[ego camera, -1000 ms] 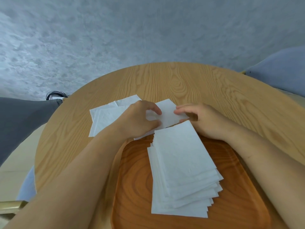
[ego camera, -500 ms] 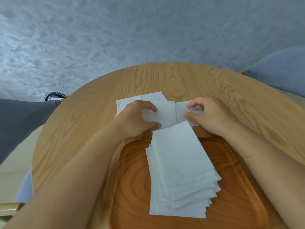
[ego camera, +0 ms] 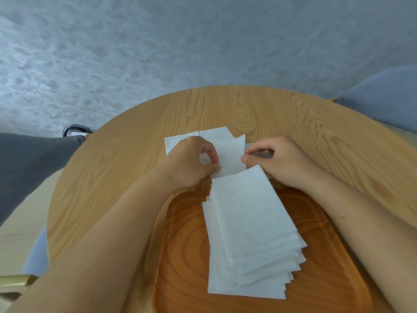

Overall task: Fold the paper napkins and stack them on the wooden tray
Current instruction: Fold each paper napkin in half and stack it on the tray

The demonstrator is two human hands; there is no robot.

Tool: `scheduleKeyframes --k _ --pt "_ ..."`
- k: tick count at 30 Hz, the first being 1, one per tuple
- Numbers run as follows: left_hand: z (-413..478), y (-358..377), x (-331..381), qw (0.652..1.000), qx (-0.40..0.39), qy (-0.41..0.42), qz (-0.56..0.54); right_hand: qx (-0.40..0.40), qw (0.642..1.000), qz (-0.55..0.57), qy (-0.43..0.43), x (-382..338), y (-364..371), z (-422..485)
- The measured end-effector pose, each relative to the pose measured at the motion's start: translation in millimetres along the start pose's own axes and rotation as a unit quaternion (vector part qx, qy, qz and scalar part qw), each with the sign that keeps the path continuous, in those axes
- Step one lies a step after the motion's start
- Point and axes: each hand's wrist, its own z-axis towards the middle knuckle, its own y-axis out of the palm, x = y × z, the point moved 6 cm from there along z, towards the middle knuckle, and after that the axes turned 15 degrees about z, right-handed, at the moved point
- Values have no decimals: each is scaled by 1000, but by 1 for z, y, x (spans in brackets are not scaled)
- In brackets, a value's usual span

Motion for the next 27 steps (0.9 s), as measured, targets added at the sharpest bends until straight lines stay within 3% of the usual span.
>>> scheduleKeyframes --k 4,8,14,19,24,27 --pt "0 1 2 1000 -2 -1 -1 6 999 35 -28 -6 0 1" --pt "-1 1 2 1000 5 3 -17 -39 994 88 -49 -12 5 -2" --pt "0 -2 0 998 38 2 -45 -27 998 35 -39 -12 2 -3" --pt "1 -9 -4 989 80 -49 -119 25 985 172 -23 -21 -9 -4" --pt "-1 -9 -8 950 48 -117 -285 -40 935 333 -114 -44 -7 -9" --pt "-3 -8 -1 890 -17 -97 -446 -62 925 352 -126 -48 -5 -9"
